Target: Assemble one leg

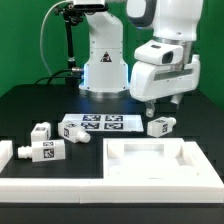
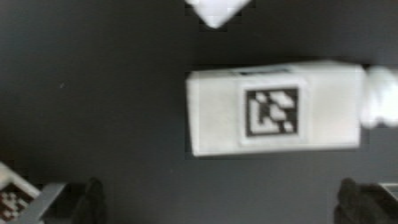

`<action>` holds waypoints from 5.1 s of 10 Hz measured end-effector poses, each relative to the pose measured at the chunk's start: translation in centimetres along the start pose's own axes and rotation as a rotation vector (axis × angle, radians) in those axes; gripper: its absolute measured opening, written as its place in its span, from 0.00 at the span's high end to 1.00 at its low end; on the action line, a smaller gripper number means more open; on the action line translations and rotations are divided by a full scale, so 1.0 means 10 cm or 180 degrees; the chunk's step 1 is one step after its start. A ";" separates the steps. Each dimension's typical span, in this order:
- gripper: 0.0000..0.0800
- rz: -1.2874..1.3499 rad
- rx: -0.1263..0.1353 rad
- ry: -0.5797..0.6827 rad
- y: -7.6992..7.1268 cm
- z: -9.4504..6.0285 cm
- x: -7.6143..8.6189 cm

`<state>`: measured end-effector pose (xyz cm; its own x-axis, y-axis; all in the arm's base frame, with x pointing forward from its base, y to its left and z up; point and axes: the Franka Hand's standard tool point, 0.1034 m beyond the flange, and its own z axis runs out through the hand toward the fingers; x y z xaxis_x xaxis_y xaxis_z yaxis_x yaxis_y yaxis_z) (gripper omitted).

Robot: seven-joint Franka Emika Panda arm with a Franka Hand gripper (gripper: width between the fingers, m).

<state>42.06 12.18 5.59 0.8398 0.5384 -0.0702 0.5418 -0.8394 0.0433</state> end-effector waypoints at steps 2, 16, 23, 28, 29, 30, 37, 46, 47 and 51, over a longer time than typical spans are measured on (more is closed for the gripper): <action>0.19 0.0264 0.0037 0.0052 -0.02 -0.01 0.02; 0.19 0.3643 0.0862 -0.0592 0.18 0.10 -0.08; 0.19 0.3716 0.2024 -0.2182 0.37 0.28 -0.15; 0.19 0.3778 0.2110 -0.2382 0.08 0.42 -0.31; 0.19 0.3783 0.2112 -0.2380 0.08 0.42 -0.31; 0.22 0.3782 0.2112 -0.2380 0.08 0.42 -0.31; 0.65 0.3815 0.2027 -0.2202 0.14 0.21 -0.17; 0.65 0.3793 0.1265 -0.0269 0.86 -0.81 0.47; 0.65 0.3765 0.1168 -0.0053 0.96 -0.82 0.54; 0.65 0.3527 0.0677 0.1039 1.40 -1.13 0.96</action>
Offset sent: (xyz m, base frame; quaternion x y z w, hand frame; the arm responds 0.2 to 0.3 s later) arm 0.0000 0.0000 0.0000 0.0000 0.0000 0.1938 0.9810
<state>58.10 6.48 16.75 0.8347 -0.5265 0.1614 -0.4817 -0.8402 -0.2491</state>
